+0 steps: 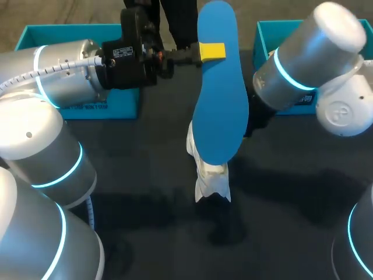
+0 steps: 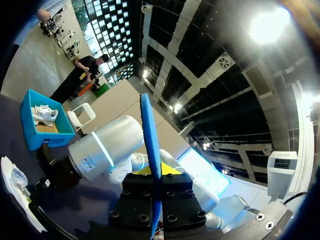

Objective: Take the shoe out of the shoebox, open the shoe tongue, remove and reinsert the insole, then place the shoe into the shoebox

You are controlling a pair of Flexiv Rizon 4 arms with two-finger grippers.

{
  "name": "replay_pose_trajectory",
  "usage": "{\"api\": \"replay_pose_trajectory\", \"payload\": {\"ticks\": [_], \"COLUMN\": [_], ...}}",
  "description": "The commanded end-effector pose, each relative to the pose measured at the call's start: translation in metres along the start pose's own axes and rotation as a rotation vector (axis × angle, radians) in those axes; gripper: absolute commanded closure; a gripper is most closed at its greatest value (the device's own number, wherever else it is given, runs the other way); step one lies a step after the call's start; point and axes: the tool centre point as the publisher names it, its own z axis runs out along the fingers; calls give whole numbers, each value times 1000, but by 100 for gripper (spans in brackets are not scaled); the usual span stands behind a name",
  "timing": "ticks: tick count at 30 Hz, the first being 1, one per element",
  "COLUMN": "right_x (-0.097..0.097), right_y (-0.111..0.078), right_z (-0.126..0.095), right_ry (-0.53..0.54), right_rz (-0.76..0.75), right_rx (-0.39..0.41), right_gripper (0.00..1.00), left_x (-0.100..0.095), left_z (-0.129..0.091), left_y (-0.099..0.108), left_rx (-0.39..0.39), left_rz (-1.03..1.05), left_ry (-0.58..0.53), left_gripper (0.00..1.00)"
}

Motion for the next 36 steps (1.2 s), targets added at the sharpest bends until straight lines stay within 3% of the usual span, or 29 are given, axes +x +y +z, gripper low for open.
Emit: {"api": "replay_pose_trajectory", "payload": {"ticks": [1,9,20,22,36], "right_x": [-4,3,-3,-3,-7], "right_y": [-5,-4,-4,-4,1], "right_z": [-24,-56,-85,-92,-131], "right_ry": [97,292,442,511,698], "right_rz": [6,26,40,63,224], "right_rx": [-22,-56,-94,-109,-167], "right_gripper": [0,0,0,0,0], "left_x": [0,0,0,0,0], "left_z": [0,0,0,0,0], "left_y": [1,1,1,1,1], "left_rx": [3,3,3,3,3], "left_rz": [1,1,1,1,1], "left_ry": [0,0,0,0,0], "left_gripper": [100,100,100,100,100]}}
